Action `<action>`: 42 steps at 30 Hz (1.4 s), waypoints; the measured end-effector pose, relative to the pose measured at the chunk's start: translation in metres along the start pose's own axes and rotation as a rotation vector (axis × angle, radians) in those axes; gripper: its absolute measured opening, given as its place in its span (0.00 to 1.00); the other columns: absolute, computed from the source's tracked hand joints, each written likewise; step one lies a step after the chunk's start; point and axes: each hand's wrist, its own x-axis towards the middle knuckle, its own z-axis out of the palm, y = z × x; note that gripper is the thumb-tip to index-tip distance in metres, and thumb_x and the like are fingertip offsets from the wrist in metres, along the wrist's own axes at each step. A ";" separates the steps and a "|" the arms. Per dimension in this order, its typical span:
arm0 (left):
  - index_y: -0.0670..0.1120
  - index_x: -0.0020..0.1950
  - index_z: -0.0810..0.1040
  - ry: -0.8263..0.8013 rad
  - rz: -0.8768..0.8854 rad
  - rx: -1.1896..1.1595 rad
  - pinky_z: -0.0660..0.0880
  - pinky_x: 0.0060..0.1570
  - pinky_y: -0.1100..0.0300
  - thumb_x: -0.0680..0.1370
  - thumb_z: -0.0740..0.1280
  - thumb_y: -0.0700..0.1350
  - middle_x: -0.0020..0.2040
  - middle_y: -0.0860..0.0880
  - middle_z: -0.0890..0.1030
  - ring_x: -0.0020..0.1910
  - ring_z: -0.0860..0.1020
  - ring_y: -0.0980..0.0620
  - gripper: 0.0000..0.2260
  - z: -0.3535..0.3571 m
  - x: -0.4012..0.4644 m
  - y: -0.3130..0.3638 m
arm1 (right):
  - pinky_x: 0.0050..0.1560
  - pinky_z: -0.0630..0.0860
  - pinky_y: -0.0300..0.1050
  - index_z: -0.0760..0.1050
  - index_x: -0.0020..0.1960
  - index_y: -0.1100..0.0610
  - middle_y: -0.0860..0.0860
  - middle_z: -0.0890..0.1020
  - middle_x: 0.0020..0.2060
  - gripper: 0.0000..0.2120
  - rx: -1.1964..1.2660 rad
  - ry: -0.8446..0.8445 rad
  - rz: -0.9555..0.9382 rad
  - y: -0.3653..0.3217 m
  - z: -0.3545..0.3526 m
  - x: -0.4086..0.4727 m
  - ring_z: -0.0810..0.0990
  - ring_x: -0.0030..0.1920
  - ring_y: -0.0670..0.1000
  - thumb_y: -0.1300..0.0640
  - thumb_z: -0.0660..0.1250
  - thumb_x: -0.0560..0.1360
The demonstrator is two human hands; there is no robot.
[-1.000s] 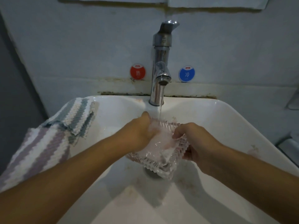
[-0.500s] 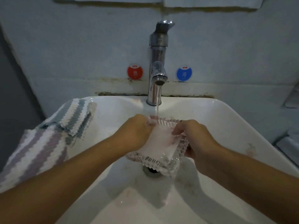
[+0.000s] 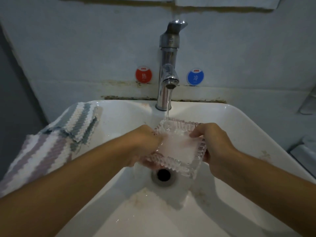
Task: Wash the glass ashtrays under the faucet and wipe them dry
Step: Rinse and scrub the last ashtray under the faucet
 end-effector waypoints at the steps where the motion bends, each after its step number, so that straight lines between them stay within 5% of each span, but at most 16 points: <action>1: 0.40 0.57 0.76 -0.004 -0.033 -0.009 0.79 0.30 0.58 0.83 0.62 0.54 0.45 0.39 0.84 0.36 0.82 0.44 0.17 0.002 -0.004 0.000 | 0.55 0.78 0.57 0.78 0.50 0.59 0.58 0.84 0.51 0.13 -0.002 -0.003 -0.011 0.001 0.000 0.001 0.81 0.56 0.62 0.60 0.67 0.66; 4: 0.40 0.56 0.75 -0.013 -0.067 -0.039 0.72 0.24 0.63 0.83 0.61 0.56 0.45 0.39 0.84 0.33 0.80 0.45 0.18 0.002 -0.006 -0.001 | 0.60 0.78 0.61 0.78 0.48 0.59 0.60 0.84 0.51 0.10 -0.017 0.012 -0.055 0.001 0.001 0.000 0.81 0.56 0.63 0.61 0.67 0.67; 7: 0.39 0.52 0.79 -0.082 -0.028 -0.089 0.72 0.26 0.61 0.83 0.62 0.40 0.42 0.39 0.83 0.33 0.78 0.47 0.07 -0.003 -0.009 0.007 | 0.51 0.76 0.55 0.77 0.47 0.61 0.62 0.86 0.45 0.09 0.011 0.010 -0.051 -0.002 -0.003 0.002 0.80 0.48 0.60 0.61 0.66 0.68; 9: 0.37 0.55 0.79 -0.090 -0.007 -0.144 0.72 0.30 0.59 0.79 0.57 0.28 0.41 0.39 0.82 0.34 0.77 0.46 0.13 -0.007 -0.008 0.009 | 0.47 0.72 0.53 0.76 0.49 0.61 0.61 0.86 0.37 0.10 0.026 -0.004 -0.059 -0.005 -0.005 0.003 0.77 0.44 0.58 0.61 0.65 0.69; 11: 0.33 0.60 0.76 -0.088 -0.030 -0.168 0.72 0.30 0.59 0.77 0.54 0.25 0.43 0.37 0.81 0.37 0.78 0.43 0.16 -0.009 -0.007 0.009 | 0.49 0.74 0.53 0.77 0.48 0.61 0.60 0.86 0.39 0.08 0.038 0.021 -0.081 -0.007 -0.006 0.004 0.80 0.48 0.60 0.61 0.65 0.69; 14: 0.32 0.60 0.76 -0.099 -0.083 -0.121 0.75 0.27 0.62 0.80 0.58 0.29 0.43 0.38 0.83 0.37 0.82 0.44 0.11 -0.009 -0.010 0.007 | 0.53 0.77 0.56 0.77 0.45 0.60 0.60 0.84 0.51 0.07 0.056 0.035 -0.085 -0.004 -0.005 0.004 0.81 0.53 0.62 0.61 0.66 0.68; 16: 0.35 0.58 0.78 -0.095 -0.102 -0.107 0.75 0.26 0.63 0.82 0.64 0.35 0.46 0.39 0.85 0.39 0.83 0.45 0.07 -0.006 -0.009 0.006 | 0.52 0.77 0.55 0.77 0.46 0.60 0.60 0.84 0.50 0.07 0.070 0.021 -0.060 -0.001 -0.003 0.003 0.82 0.53 0.62 0.62 0.66 0.68; 20: 0.37 0.58 0.77 -0.019 -0.079 -0.169 0.73 0.24 0.62 0.78 0.71 0.49 0.48 0.39 0.85 0.37 0.80 0.45 0.17 0.000 -0.006 0.001 | 0.47 0.75 0.52 0.78 0.43 0.60 0.61 0.86 0.42 0.05 0.066 0.034 -0.085 -0.001 -0.001 0.001 0.80 0.44 0.59 0.64 0.66 0.69; 24: 0.37 0.53 0.80 0.000 -0.074 -0.336 0.71 0.26 0.62 0.79 0.70 0.42 0.39 0.40 0.82 0.29 0.78 0.47 0.08 0.001 -0.009 0.004 | 0.46 0.72 0.52 0.78 0.45 0.61 0.59 0.86 0.34 0.05 0.068 0.011 -0.124 -0.002 -0.002 0.001 0.73 0.41 0.57 0.62 0.64 0.72; 28: 0.39 0.47 0.78 0.059 -0.091 -0.589 0.77 0.35 0.56 0.78 0.66 0.33 0.38 0.40 0.80 0.33 0.77 0.46 0.03 0.006 -0.005 0.006 | 0.63 0.76 0.60 0.77 0.45 0.60 0.58 0.86 0.34 0.04 0.143 0.081 -0.141 -0.006 -0.002 0.005 0.79 0.47 0.60 0.63 0.65 0.71; 32: 0.41 0.47 0.78 0.049 -0.072 -0.680 0.80 0.43 0.48 0.76 0.63 0.29 0.43 0.39 0.82 0.37 0.78 0.44 0.08 0.019 -0.005 0.001 | 0.54 0.77 0.56 0.79 0.43 0.63 0.58 0.87 0.39 0.04 0.132 0.114 -0.199 -0.003 -0.004 0.006 0.79 0.44 0.61 0.64 0.66 0.71; 36: 0.36 0.53 0.79 0.164 0.043 -0.687 0.78 0.28 0.57 0.75 0.62 0.26 0.32 0.40 0.80 0.24 0.75 0.48 0.12 0.026 -0.008 -0.002 | 0.44 0.76 0.56 0.79 0.44 0.61 0.60 0.87 0.41 0.04 0.088 0.054 -0.175 -0.003 -0.003 0.006 0.76 0.40 0.58 0.63 0.66 0.71; 40: 0.44 0.55 0.80 0.287 0.089 -0.631 0.82 0.41 0.48 0.77 0.68 0.34 0.48 0.39 0.85 0.40 0.80 0.43 0.09 0.020 -0.007 -0.003 | 0.33 0.73 0.45 0.72 0.37 0.58 0.61 0.86 0.42 0.07 -0.066 -0.062 -0.237 -0.009 -0.006 0.006 0.75 0.36 0.55 0.66 0.66 0.71; 42: 0.45 0.54 0.81 0.327 0.117 -0.573 0.79 0.31 0.58 0.79 0.67 0.36 0.46 0.41 0.86 0.37 0.81 0.46 0.08 0.014 -0.005 -0.003 | 0.32 0.78 0.46 0.73 0.39 0.60 0.62 0.85 0.44 0.06 -0.179 -0.119 -0.245 -0.010 -0.007 0.006 0.78 0.36 0.56 0.66 0.68 0.71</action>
